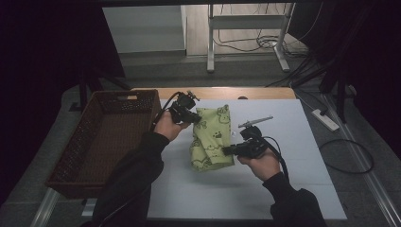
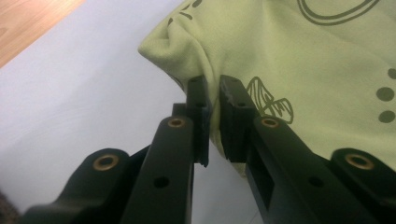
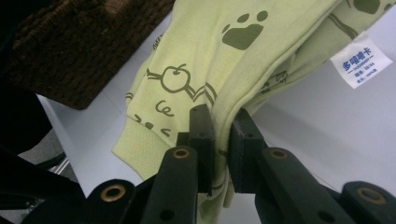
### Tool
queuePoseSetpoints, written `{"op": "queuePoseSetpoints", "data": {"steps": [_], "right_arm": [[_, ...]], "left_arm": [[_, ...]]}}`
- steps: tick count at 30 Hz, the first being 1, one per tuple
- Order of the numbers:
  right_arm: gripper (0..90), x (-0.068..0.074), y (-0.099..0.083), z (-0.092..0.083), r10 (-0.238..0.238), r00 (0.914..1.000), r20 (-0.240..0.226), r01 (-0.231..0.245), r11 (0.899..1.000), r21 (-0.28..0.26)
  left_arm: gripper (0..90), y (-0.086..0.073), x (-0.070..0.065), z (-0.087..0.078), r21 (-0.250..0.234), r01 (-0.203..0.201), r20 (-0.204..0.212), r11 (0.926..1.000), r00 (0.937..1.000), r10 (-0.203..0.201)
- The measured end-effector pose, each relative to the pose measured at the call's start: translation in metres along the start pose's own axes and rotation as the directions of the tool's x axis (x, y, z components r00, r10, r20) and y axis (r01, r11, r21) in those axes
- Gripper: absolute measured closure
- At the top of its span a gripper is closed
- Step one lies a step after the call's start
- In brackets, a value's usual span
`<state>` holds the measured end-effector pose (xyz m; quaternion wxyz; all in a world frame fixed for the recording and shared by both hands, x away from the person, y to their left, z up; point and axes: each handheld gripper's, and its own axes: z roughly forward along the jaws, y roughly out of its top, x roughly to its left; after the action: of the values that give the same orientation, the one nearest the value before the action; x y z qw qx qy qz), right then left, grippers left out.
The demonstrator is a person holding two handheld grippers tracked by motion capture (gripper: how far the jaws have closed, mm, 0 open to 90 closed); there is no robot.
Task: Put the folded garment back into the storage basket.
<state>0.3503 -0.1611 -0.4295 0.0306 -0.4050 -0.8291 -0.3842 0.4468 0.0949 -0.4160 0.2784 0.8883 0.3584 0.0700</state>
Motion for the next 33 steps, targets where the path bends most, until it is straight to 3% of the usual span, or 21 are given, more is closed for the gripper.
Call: {"op": "queuePoseSetpoints", "data": {"steps": [15,33], "right_arm": [[81.0,0.024,0.023,0.011,-0.035,0.9981,-0.050,0.035,0.999,-0.007],[81.0,0.037,0.041,0.018,-0.052,0.9955,-0.080,0.050,0.998,-0.024]], "left_arm": [[82.3,-0.014,0.016,-0.030,-0.013,0.017,-0.032,0.9998,0.9993,-0.018],[82.3,-0.027,0.030,-0.057,-0.058,0.043,-0.061,0.9974,0.9970,-0.047]]}}
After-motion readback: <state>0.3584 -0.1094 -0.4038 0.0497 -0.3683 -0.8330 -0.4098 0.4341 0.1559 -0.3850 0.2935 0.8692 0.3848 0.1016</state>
